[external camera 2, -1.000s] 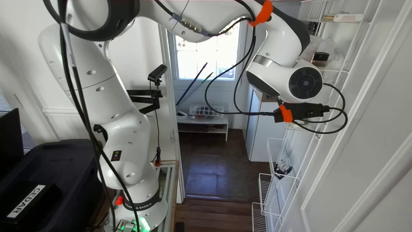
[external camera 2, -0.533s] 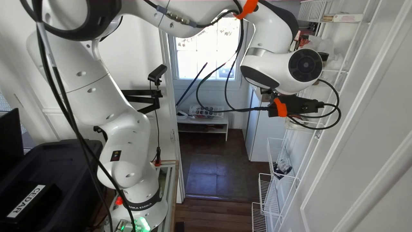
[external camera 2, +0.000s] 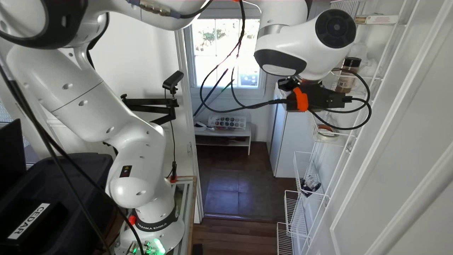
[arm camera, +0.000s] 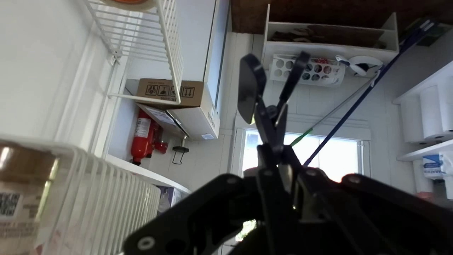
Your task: Pick up the black clip from the third tray on the door from the bottom and put it on fourth tray on the door from the bottom
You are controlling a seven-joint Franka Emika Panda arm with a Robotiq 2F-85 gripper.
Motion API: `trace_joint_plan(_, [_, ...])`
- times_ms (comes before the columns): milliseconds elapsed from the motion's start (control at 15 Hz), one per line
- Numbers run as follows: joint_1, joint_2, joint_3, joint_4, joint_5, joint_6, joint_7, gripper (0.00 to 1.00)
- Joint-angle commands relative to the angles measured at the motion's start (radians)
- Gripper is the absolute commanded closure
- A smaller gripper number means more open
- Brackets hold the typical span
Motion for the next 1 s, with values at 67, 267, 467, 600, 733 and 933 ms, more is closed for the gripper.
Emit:
trace_joint_plan(67, [0.002,-0.065,-0.004,0.033,-0.039,-0.031,0.062,0.98])
trace_joint_plan(267, [0.005,-0.068,0.002,0.068,-0.042,0.002,0.054,0.98])
trace_joint_plan(467, [0.016,-0.048,0.004,0.119,-0.027,0.034,0.020,0.98])
trace_joint_plan(600, [0.020,-0.038,0.008,0.149,-0.029,0.054,0.004,0.98])
trace_joint_plan(733, [0.025,-0.021,0.012,0.180,-0.031,0.077,-0.020,0.98])
trace_joint_plan(933, [0.038,0.009,0.009,0.220,-0.024,0.097,-0.075,0.98])
